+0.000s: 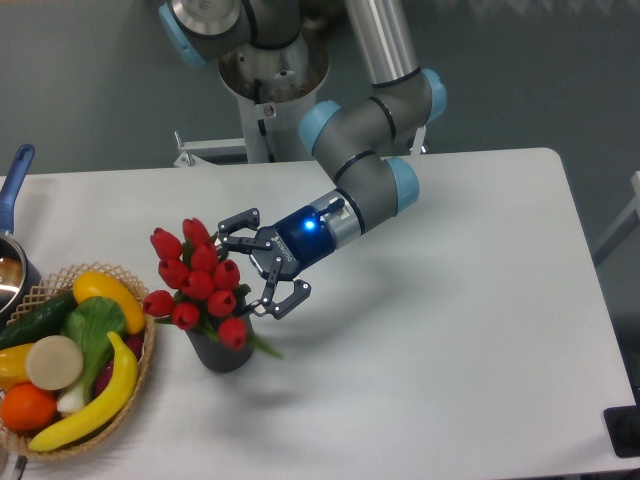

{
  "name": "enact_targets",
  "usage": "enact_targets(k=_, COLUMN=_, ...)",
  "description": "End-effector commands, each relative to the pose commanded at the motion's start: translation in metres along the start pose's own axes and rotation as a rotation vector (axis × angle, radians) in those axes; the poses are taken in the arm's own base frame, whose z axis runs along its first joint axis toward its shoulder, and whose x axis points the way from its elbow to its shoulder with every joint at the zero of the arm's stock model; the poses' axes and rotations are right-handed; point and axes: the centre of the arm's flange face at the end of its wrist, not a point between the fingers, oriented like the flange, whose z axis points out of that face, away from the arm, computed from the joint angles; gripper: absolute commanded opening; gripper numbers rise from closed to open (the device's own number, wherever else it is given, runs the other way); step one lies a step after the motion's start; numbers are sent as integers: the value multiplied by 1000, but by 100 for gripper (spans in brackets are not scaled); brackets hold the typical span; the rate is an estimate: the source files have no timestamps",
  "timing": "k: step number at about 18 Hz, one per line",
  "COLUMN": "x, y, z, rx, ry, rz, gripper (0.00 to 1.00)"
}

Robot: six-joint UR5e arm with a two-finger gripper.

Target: Insert the flowers into the vase

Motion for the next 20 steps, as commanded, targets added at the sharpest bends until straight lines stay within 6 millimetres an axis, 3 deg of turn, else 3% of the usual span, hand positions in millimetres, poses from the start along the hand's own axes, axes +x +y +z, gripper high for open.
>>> enact_targets(k=4, x=2, y=-11, z=-13, rx=-70, ry=-25, rz=24, gripper=100)
enact_targets(k=9, x=6, y=-44, z=-50, rx=-189, ry=-104, rz=99, gripper=100)
enact_targets(k=16, x=5, y=-101, z=-140, rx=-504, ry=-318, rz=231, gripper=100)
enact_targets(k=20, x=-5, y=-125, z=-212, rx=-675, ry=-474, rz=240, gripper=100)
